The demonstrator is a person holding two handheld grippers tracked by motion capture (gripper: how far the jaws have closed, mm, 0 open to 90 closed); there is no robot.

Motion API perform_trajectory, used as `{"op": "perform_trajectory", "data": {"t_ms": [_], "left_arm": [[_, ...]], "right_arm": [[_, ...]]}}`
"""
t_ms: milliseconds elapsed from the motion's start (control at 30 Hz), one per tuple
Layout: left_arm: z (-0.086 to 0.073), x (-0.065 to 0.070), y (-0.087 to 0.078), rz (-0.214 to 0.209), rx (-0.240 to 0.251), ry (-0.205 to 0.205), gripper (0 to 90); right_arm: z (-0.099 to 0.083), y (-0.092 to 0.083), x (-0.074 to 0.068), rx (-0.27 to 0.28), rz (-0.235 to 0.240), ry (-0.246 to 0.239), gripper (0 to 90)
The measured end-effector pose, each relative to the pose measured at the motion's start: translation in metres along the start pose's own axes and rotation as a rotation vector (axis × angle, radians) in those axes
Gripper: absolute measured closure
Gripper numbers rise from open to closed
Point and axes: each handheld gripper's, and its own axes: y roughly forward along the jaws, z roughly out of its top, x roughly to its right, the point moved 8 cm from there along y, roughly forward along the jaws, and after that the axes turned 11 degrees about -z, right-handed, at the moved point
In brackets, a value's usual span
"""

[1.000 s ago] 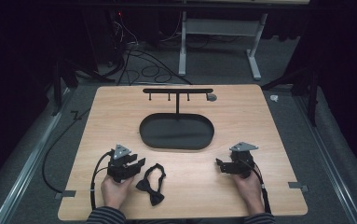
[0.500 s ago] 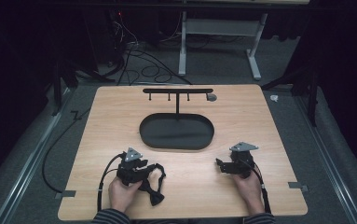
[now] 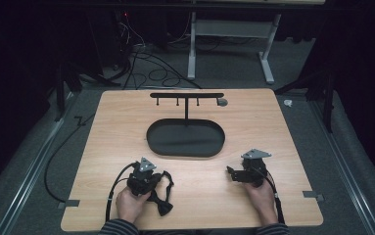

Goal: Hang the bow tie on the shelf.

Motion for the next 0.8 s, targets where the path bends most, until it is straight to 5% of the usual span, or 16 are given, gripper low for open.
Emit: {"op": "perform_trajectory", "data": {"t_ms": [367, 800], "left_arm": [[0.008, 0.004, -0.007, -0.013, 0.037, 0.006, 87.0], [0.032, 0.015, -0.024, 0.006, 0.094, 0.071, 87.2]], "right_arm": [[0.0, 0.0, 0.0, 0.0, 0.0, 0.0, 20.5], [0.0, 0.0, 0.0, 0.0, 0.0, 0.0, 20.5]]}}
